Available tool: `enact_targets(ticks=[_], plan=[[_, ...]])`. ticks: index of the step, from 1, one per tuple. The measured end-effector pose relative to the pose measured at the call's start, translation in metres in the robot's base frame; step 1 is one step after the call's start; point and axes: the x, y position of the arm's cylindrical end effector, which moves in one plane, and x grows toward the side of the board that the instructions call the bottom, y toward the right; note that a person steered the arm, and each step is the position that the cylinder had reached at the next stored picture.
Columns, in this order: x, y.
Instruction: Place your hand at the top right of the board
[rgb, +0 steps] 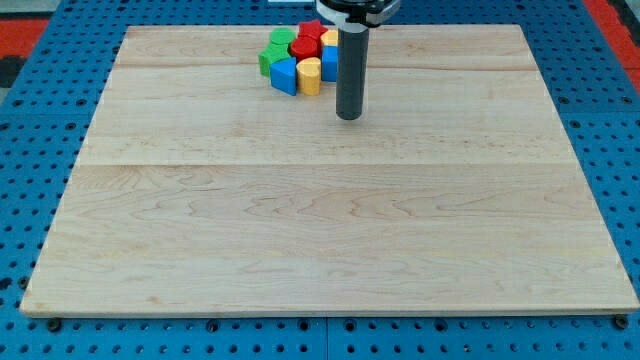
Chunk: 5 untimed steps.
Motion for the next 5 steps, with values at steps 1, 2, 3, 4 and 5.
enact_targets(ticks=[1, 2, 3, 4, 5], plan=[[0.0, 0.0], [0.001, 0.001], [-0.002, 0.005], [0.007, 0.022], [0.011, 0.046]])
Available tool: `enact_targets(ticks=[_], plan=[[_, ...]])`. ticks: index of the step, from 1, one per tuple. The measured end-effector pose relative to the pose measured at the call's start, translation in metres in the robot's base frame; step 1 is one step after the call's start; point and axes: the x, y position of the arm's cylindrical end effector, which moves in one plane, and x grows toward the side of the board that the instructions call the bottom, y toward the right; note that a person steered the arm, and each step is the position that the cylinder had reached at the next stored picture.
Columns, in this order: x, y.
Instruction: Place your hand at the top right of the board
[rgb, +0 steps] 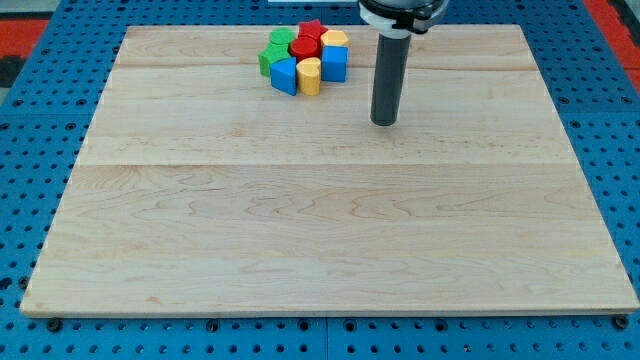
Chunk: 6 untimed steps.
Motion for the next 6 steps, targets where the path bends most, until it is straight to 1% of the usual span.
enact_targets(ticks=[1, 2, 3, 4, 5, 6], plan=[[-0.02, 0.042], [-0.024, 0.108], [-0.056, 0.152], [-0.11, 0.162], [-0.159, 0.16], [-0.182, 0.158]])
